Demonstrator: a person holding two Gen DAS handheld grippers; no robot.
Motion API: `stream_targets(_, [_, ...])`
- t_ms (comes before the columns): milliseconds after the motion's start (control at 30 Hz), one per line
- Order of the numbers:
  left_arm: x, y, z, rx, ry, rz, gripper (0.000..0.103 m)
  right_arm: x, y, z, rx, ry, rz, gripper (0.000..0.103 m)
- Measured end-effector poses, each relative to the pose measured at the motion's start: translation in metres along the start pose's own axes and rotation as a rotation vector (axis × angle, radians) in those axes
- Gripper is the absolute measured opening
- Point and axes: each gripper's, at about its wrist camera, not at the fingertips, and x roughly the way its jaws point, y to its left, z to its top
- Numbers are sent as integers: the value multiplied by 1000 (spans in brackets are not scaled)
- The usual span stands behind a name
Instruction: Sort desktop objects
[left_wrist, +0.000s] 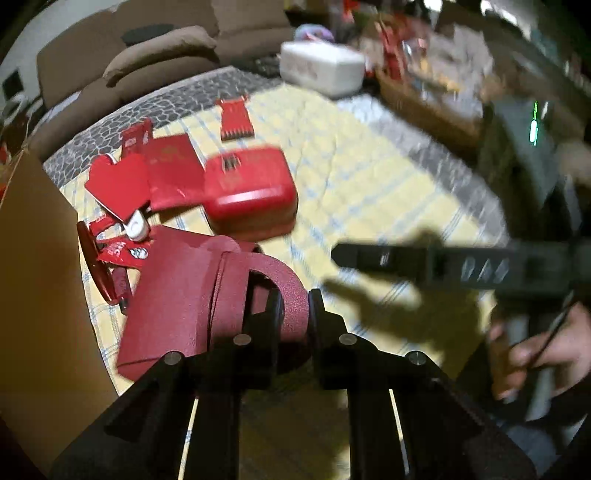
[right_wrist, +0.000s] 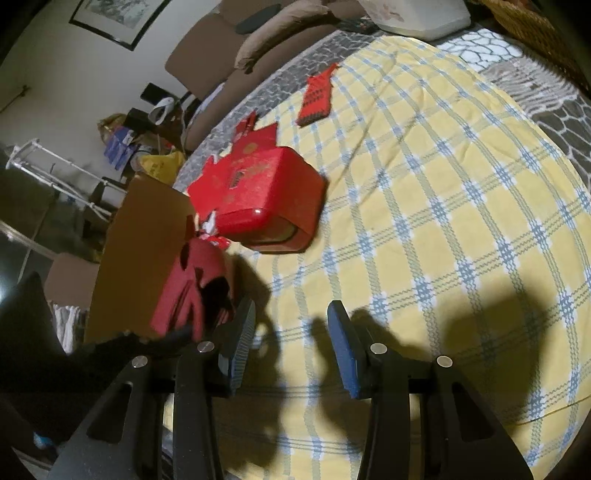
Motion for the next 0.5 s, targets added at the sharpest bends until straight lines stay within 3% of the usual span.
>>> stream_targets(300, [-30, 48, 15, -258, -59, -220, 13, -6, 28, -3, -68, -27, 140, 43])
stream_targets(500, [-31, 60, 3, -345, -85, -257, 12, -9, 38, -1, -73, -43, 213, 43])
